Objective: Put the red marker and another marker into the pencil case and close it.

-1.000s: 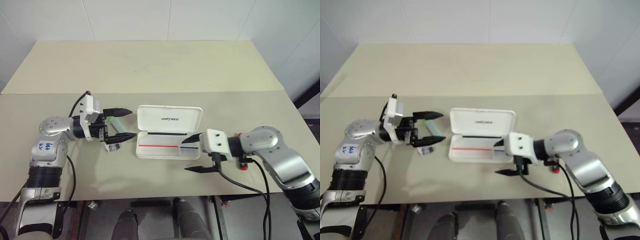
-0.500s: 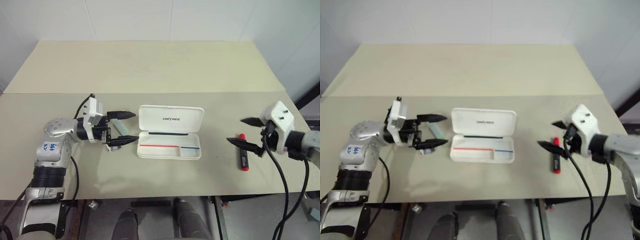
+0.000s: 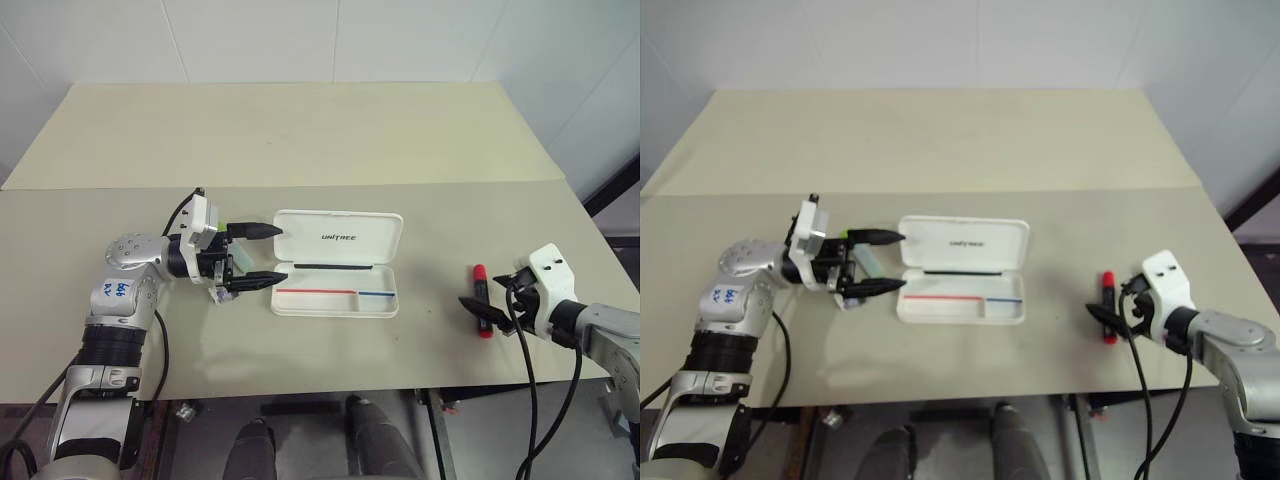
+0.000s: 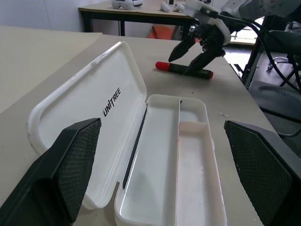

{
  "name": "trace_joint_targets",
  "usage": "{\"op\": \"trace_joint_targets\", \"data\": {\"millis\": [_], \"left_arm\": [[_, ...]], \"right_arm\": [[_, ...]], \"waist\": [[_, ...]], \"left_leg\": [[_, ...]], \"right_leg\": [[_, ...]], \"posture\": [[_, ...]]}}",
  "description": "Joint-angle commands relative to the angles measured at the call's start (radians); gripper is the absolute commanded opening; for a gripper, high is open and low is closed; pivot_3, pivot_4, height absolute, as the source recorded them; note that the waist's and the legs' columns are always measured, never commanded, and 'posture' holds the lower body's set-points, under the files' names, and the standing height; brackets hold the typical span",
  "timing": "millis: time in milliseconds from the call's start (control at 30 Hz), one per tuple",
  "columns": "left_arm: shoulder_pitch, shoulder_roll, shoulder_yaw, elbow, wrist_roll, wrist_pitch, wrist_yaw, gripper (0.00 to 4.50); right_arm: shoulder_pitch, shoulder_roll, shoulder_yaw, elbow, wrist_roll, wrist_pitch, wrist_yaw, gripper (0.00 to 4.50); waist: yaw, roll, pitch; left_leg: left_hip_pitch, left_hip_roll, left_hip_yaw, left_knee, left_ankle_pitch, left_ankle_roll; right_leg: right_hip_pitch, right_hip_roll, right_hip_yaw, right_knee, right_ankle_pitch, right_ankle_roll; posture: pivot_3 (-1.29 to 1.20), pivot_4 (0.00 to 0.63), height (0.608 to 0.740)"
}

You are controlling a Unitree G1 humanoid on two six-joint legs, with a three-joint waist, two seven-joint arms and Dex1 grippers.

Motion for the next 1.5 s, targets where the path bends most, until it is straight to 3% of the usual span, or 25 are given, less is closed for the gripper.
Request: {"op": "trace_joint_targets", "data": {"millis": [33, 433, 800, 1000, 1133, 1367, 1500], "left_arm": [[-0.021, 0.003, 0.006, -0.005, -0.004, -0.014, -0.007, 4.50], [-0.024, 0.002, 0.004, -0.006, -0.005, -0.012, 0.000, 4.50], [-0.044, 0.000, 0.003, 0.016, -0.005, -0.023, -0.011, 4.50], [-0.039, 0.012, 0.014, 0.024, -0.004, -0.032, -0.010, 4.50], [-0.030, 0.030, 0.035, 0.028, 0.001, -0.042, 0.018, 4.50], [-0.012, 0.042, 0.040, 0.003, -0.002, -0.035, 0.026, 4.50], [0.005, 0.046, 0.046, -0.025, -0.009, -0.026, 0.037, 4.50]], "right_arm": [[-0.004, 0.009, 0.000, 0.036, -0.014, -0.009, -0.033, 4.45], [-0.047, -0.017, 0.007, 0.063, -0.026, -0.089, -0.033, 0.59], [-0.259, -0.120, 0.045, -0.072, 0.041, -0.119, 0.073, 0.59], [-0.363, -0.151, 0.152, -0.249, 0.163, -0.051, 0.179, 0.59], [-0.439, -0.120, 0.301, -0.300, 0.148, -0.054, 0.193, 0.59], [-0.570, -0.057, 0.637, -0.202, -0.113, -0.190, 0.198, 0.59], [-0.629, 0.011, 0.742, -0.083, -0.230, -0.277, 0.210, 0.59]], "waist": [[0.000, 0.000, 0.000], [0.000, -0.001, -0.001], [-0.003, -0.001, 0.000], [0.000, -0.001, 0.000], [0.000, -0.001, 0.000], [-0.001, -0.001, 0.000], [-0.001, -0.001, 0.000]], "left_leg": [[0.000, 0.000, 0.000, 0.000, 0.000, 0.000], [0.000, 0.000, 0.000, 0.001, 0.000, 0.000], [0.000, 0.000, 0.000, -0.001, 0.000, 0.000], [0.000, 0.000, 0.000, -0.003, 0.000, 0.000], [-0.001, 0.000, 0.000, -0.003, -0.001, 0.000], [-0.001, 0.000, 0.000, -0.003, -0.001, -0.001], [-0.001, 0.000, 0.000, -0.003, -0.001, -0.001]], "right_leg": [[0.000, 0.000, 0.000, 0.000, 0.000, 0.000], [0.001, 0.000, 0.000, -0.001, 0.001, 0.000], [0.000, 0.000, 0.000, -0.001, 0.000, 0.000], [0.000, 0.000, 0.000, -0.001, -0.001, 0.001], [-0.001, 0.000, 0.000, -0.001, -0.002, 0.001], [-0.002, 0.000, 0.000, -0.001, -0.002, 0.000], [-0.002, 0.000, 0.000, -0.001, -0.002, 0.000]], "posture": [[0.00, 0.150, 0.740], [0.00, 0.150, 0.740], [0.00, 0.150, 0.740], [0.00, 0.150, 0.740], [0.00, 0.150, 0.740], [0.00, 0.150, 0.740], [0.00, 0.150, 0.740]]}}
